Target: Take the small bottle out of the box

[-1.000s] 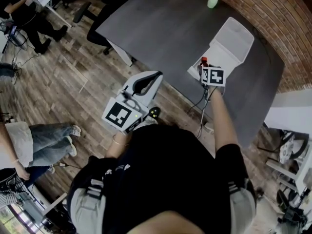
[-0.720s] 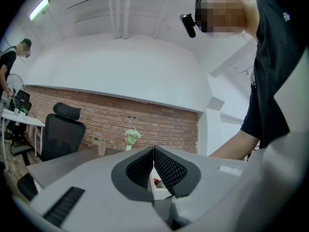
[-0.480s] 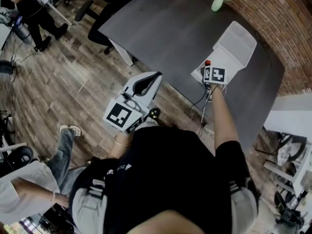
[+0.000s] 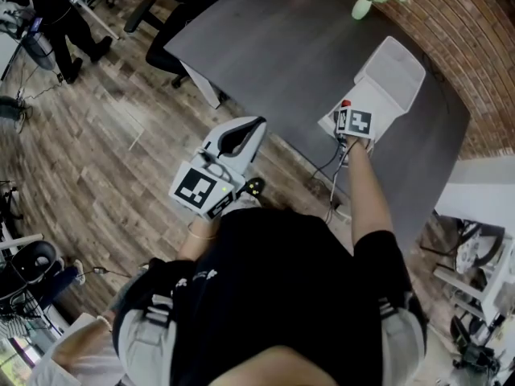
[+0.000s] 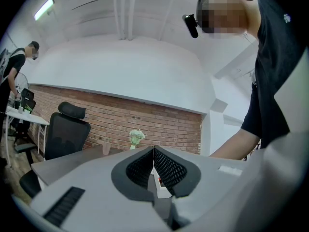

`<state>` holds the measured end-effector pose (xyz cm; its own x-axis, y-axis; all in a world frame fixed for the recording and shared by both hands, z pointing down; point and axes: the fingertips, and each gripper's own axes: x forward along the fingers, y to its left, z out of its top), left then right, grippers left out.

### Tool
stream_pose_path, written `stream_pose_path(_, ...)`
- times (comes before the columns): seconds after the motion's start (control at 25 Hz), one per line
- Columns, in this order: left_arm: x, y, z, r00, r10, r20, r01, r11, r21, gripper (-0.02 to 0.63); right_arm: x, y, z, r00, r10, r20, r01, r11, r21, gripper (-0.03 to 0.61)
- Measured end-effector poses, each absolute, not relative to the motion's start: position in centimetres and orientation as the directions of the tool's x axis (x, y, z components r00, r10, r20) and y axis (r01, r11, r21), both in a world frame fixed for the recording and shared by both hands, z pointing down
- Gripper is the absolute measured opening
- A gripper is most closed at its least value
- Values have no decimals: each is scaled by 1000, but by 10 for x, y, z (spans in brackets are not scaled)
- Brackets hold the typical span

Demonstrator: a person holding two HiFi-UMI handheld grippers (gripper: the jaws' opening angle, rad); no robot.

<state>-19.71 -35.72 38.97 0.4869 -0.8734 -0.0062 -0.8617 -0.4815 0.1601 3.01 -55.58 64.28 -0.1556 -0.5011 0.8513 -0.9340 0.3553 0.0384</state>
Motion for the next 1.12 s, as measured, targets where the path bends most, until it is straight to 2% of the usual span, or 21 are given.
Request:
stream_pose_path(0.16,-197,-357,388,499,-867,-17,-855,-495,156,3,40,-550,638,-141,-532,835,-943,330,51,213)
stream_pose_path(0.32,-193,-360,384,519,-855,-29,-843,-517,148,3,29,-554,622,-232,-609,759,-941,338,-16,210)
stream_pose_path(0.56,-178,-366,379,558,-829,-32,-820,-557,136,3,35,-545,597,-269,-666,696,-953,290,-91,209)
stream_pose_path(1.12,-109,-382,366,698,-715,-35,-708,-697,116,4,83,-509,523,-295,-828,477,-953,222,-205,207)
